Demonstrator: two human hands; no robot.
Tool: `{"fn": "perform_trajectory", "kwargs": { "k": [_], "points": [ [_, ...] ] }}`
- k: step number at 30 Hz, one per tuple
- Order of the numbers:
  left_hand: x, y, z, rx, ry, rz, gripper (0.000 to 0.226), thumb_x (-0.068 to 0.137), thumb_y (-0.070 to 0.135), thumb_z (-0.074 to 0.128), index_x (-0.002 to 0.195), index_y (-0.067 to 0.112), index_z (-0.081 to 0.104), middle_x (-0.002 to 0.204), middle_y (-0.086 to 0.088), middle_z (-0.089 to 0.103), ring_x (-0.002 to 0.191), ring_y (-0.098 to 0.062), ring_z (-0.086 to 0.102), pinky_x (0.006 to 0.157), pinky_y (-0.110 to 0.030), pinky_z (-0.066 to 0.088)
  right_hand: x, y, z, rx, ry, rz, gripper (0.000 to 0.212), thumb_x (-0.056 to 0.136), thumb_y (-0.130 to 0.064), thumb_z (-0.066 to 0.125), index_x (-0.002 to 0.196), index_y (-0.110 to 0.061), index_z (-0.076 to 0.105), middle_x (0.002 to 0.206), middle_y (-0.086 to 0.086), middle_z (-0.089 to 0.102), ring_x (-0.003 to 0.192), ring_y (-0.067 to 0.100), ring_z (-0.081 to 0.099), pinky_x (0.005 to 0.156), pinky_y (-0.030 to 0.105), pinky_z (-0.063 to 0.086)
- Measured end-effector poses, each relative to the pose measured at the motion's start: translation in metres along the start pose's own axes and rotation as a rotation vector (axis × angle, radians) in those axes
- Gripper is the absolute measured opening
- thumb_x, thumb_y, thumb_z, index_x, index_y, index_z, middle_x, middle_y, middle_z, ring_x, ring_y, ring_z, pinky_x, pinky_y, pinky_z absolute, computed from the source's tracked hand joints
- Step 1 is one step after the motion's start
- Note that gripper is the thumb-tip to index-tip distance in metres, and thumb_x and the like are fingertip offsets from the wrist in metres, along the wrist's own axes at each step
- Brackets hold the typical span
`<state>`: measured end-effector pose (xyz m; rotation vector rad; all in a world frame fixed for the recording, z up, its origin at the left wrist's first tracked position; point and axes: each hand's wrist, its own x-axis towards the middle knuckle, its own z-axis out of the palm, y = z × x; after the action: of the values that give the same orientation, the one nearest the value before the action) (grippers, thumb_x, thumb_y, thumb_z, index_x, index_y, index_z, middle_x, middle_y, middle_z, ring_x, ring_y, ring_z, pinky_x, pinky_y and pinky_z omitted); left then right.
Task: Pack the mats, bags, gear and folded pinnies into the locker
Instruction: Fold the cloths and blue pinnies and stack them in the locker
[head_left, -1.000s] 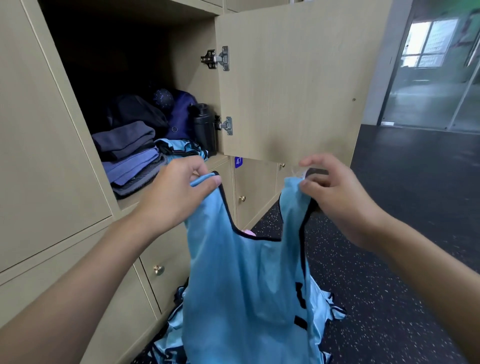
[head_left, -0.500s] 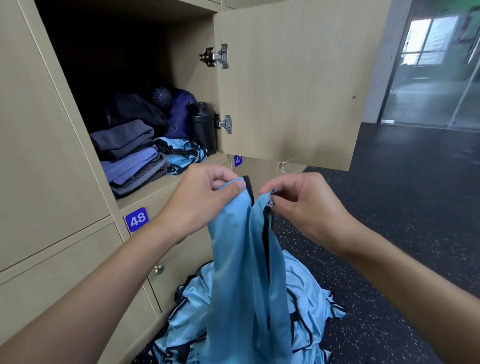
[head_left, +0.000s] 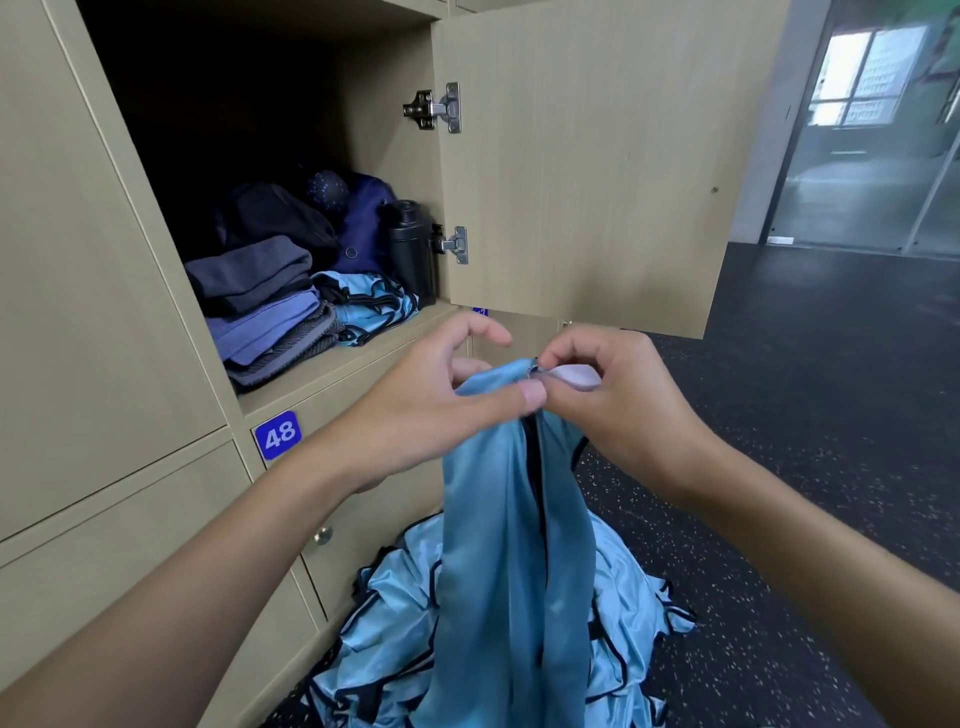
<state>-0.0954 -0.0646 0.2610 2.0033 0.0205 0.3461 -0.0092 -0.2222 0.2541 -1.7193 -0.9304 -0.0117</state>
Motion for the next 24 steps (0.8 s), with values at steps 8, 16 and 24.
{"fn": "perform_trajectory", "kwargs": {
  "k": [8, 16, 24],
  "points": [
    [0.002, -0.010, 0.011, 0.043, 0.124, 0.187, 0.029, 0.076, 0.020, 0.077, 0.087, 0.019, 0.050, 0.074, -0.001, 0.062, 0.067, -0.012, 0.053, 0.066, -0.031, 0.044, 0.003, -0.003, -0.002, 0.002, 0.032, -0.019, 0.011, 0.083, -0.013, 0.074, 0.073, -0.015, 0.069, 0.063, -0.008, 0.060, 0.058, -0.001, 0.047, 0.054, 0.014, 0.037],
    [0.003, -0.003, 0.001, -0.070, 0.180, 0.154, 0.015, 0.073, 0.008, 0.062, 0.075, 0.022, 0.060, 0.084, -0.008, 0.063, 0.075, -0.021, 0.054, 0.071, -0.040, 0.045, 0.005, -0.003, -0.015, 0.018, -0.192, -0.004, 0.021, 0.084, 0.001, 0.072, 0.086, -0.020, 0.071, 0.082, 0.006, 0.071, 0.072, 0.008, 0.056, 0.068, 0.022, 0.047],
    [0.001, 0.007, -0.002, -0.063, 0.164, 0.123, 0.020, 0.068, 0.007, 0.051, 0.080, 0.019, 0.062, 0.068, 0.009, 0.062, 0.065, -0.015, 0.049, 0.057, -0.024, 0.039, 0.006, -0.006, -0.013, 0.288, -0.143, 0.042, 0.024, 0.092, 0.005, 0.059, 0.078, -0.013, 0.066, 0.078, 0.006, 0.067, 0.068, 0.011, 0.054, 0.061, 0.019, 0.042]
  ]
}}
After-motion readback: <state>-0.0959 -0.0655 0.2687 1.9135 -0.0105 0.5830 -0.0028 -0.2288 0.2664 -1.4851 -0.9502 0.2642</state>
